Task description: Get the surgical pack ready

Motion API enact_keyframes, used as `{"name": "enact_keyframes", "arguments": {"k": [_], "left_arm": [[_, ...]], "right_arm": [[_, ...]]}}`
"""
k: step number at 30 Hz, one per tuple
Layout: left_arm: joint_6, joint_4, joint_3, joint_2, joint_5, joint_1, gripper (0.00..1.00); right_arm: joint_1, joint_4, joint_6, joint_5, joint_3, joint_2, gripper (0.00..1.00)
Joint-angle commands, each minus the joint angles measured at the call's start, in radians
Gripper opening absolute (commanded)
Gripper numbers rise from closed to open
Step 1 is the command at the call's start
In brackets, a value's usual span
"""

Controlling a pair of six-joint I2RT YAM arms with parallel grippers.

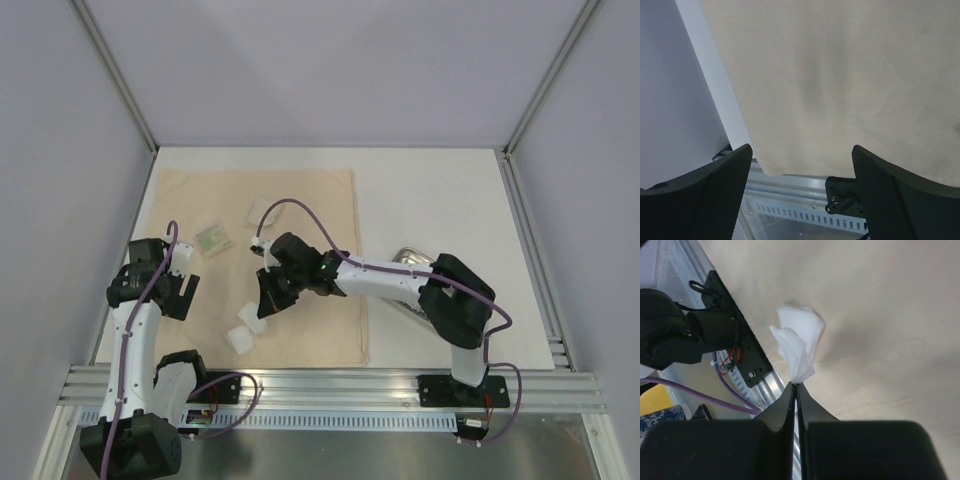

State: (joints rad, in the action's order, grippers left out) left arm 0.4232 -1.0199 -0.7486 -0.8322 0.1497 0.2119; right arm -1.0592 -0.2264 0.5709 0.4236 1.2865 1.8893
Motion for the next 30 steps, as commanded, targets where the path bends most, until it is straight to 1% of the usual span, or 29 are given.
{"name": "enact_keyframes", "arguments": {"k": [1, 4, 8, 14, 21, 24, 25, 28, 30], "left_arm": [[-0.014, 0.006, -0.005, 0.012, -0.009, 0.006, 0.90], [-0.014, 0.003, -0.011, 0.008, -0.007, 0.007, 0.90], [-0.012, 0.004, -0.006, 0.004, -0.007, 0.007, 0.90], [-0.015, 0.007, -0.005, -0.004, -0.010, 0.006, 0.90], [-0.017, 0.014, -0.003, -0.012, -0.015, 0.006, 0.90], [-0.018, 0.014, -0.001, -0.013, -0.013, 0.006, 0.90], [-0.018, 0.015, -0.003, -0.015, -0.013, 0.006, 0.90], [-0.018, 0.015, -0.003, -0.018, -0.018, 0.006, 0.90], [-0.020, 0.015, -0.003, -0.019, -0.018, 0.006, 0.90]], "right_arm": [[-0.028, -0.002, -0.029, 0.062, 0.097, 0.020, 0.00], [-0.045, 0.021, -0.011, 0.151, 0.160, 0.097, 0.00], [-0.062, -0.017, -0.016, 0.190, 0.247, 0.169, 0.00], [-0.062, -0.105, -0.029, 0.166, 0.304, 0.264, 0.01], [-0.062, -0.113, -0.037, 0.100, 0.323, 0.309, 0.01], [-0.062, -0.139, -0.054, 0.069, 0.338, 0.311, 0.18], [-0.062, -0.148, -0.069, 0.061, 0.339, 0.309, 0.30], [-0.062, -0.174, -0.089, 0.014, 0.340, 0.280, 0.39], [-0.062, -0.174, -0.101, -0.017, 0.327, 0.264, 0.42]]}}
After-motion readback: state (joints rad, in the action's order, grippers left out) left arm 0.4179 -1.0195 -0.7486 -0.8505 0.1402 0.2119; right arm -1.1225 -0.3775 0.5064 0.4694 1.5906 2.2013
